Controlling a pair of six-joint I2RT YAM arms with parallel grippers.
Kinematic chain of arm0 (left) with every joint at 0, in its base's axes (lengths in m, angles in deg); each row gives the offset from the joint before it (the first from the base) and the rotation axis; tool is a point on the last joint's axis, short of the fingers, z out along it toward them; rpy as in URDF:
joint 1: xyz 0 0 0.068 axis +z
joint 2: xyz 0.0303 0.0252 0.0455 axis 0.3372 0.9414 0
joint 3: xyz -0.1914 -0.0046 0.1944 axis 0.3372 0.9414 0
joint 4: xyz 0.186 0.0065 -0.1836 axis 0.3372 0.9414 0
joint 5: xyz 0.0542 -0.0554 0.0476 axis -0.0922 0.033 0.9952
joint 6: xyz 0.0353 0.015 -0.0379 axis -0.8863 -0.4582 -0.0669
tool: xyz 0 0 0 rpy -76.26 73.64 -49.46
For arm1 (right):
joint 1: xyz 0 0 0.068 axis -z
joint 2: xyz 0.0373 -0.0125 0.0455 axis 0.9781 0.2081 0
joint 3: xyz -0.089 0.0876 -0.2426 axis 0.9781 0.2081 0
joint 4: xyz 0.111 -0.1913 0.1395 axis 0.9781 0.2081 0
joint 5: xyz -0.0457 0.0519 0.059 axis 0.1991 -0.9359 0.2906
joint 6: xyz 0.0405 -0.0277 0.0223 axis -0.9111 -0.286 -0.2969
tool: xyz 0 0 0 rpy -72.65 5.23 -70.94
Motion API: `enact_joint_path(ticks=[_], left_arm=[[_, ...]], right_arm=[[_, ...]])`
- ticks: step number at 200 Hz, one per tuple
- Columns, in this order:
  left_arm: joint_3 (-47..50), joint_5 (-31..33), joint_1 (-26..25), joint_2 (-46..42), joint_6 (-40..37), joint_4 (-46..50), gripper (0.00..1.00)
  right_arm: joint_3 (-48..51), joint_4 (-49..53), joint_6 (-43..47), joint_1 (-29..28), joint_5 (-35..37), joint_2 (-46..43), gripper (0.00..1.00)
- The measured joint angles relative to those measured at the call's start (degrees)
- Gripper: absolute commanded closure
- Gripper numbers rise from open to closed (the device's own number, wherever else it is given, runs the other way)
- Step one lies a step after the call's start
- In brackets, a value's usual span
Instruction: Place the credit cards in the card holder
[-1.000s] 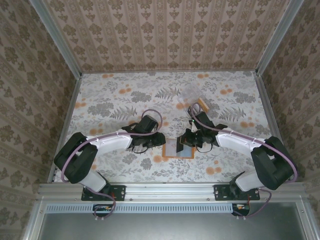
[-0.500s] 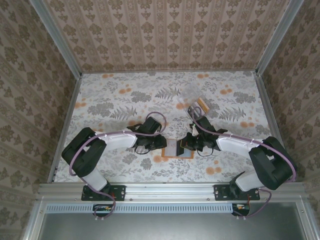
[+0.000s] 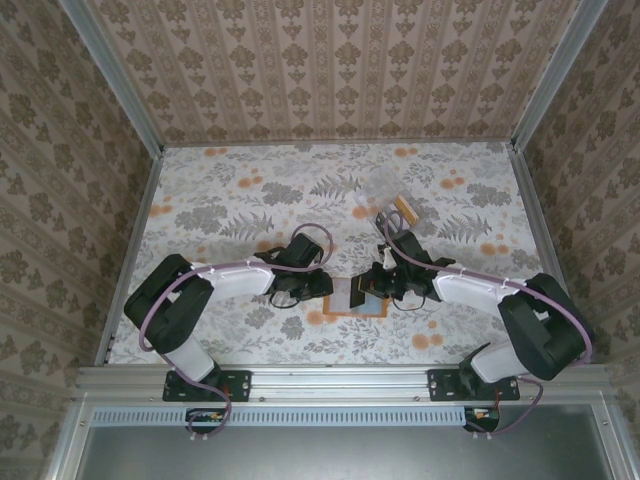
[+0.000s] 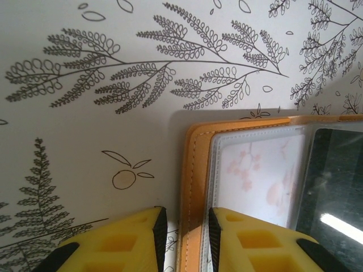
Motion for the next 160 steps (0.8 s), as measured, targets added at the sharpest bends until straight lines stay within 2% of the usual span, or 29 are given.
enact_joint_path(ticks=[82, 160], left_arm=[[-0.5, -0.02, 0.0, 0.42, 0.0, 0.39, 0.73], [-0.76, -0.02, 0.0, 0.66, 0.0, 0.63, 0.74]], right_arm=[[0.42, -0.9, -0.02, 0.0, -0.39, 2.03, 0.92], [1.77, -6.64, -1.57, -0.13, -2.67, 3.98, 0.91]])
